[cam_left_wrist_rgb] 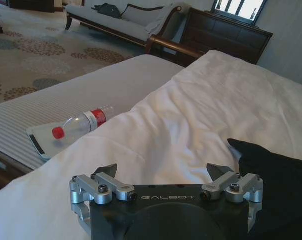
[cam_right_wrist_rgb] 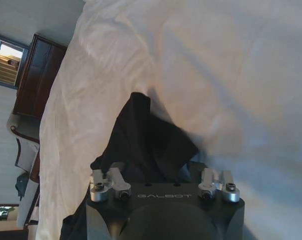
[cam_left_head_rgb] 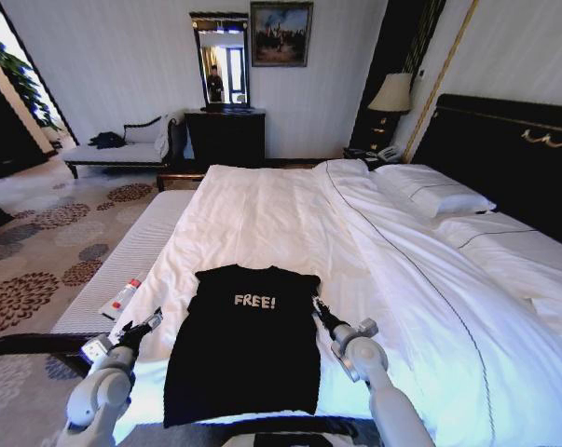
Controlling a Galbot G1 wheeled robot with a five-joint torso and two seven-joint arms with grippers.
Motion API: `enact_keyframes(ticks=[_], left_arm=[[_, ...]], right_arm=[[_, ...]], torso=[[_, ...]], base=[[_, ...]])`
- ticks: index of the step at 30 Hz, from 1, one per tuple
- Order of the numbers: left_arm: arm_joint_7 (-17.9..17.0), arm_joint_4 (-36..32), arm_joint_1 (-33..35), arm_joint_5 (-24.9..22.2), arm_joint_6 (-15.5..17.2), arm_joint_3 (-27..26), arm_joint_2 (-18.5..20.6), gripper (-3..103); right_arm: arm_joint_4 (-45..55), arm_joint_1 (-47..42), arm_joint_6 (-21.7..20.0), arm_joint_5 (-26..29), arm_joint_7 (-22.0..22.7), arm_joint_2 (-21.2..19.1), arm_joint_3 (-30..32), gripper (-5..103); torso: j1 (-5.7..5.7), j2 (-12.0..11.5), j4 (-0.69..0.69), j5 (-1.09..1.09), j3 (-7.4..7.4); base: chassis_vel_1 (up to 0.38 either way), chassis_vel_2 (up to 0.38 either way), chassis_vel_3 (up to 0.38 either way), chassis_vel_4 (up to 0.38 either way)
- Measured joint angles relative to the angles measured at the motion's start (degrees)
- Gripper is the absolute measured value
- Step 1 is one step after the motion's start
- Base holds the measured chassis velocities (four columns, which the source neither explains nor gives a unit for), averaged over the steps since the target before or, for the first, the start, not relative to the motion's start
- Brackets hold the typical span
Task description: Fold the clothes on the bed.
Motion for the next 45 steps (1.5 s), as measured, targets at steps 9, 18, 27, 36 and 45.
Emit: enact_keyframes(ticks=[9, 18, 27, 36, 45], left_arm=[[-0.50, -0.60, -0.03, 0.22, 0.26, 0.22, -0.87, 100], [-0.60, -0.63, -0.09, 0.16, 0.27, 0.37, -0.95, 100], [-0.60, -0.35, -0.49, 0.29, 0.27, 0.84, -0.96, 100], [-0.60, -0.17, -0.71, 0.28, 0.24, 1.15, -1.22, 100], [-0.58, 0.05, -0.75, 0.22, 0.04, 1.05, -1.31, 100]], right_arm=[[-1.89, 0.94, 0.66, -0.38, -0.06, -0.53, 0.38, 35], [-2.51, 0.97, 1.81, -1.58, -0.09, -0.59, 1.05, 3], [-0.90, 0.30, 3.39, -2.29, 0.15, -1.42, 2.91, 0], [1.43, -3.01, 4.97, -4.22, 1.54, -0.56, 3.23, 0], [2.49, -5.76, 4.57, -6.29, 2.40, 0.92, 2.39, 9]], torso=[[0.00, 0.00, 0.00, 0.00, 0.00], [0.00, 0.00, 0.00, 0.00, 0.00], [0.00, 0.00, 0.00, 0.00, 0.00], [0.00, -0.01, 0.00, 0.00, 0.00], [0.00, 0.00, 0.00, 0.00, 0.00]], base=[[0.000, 0.000, 0.000, 0.000], [0.000, 0.000, 0.000, 0.000], [0.000, 0.000, 0.000, 0.000], [0.000, 0.000, 0.000, 0.000], [0.000, 0.000, 0.000, 0.000]])
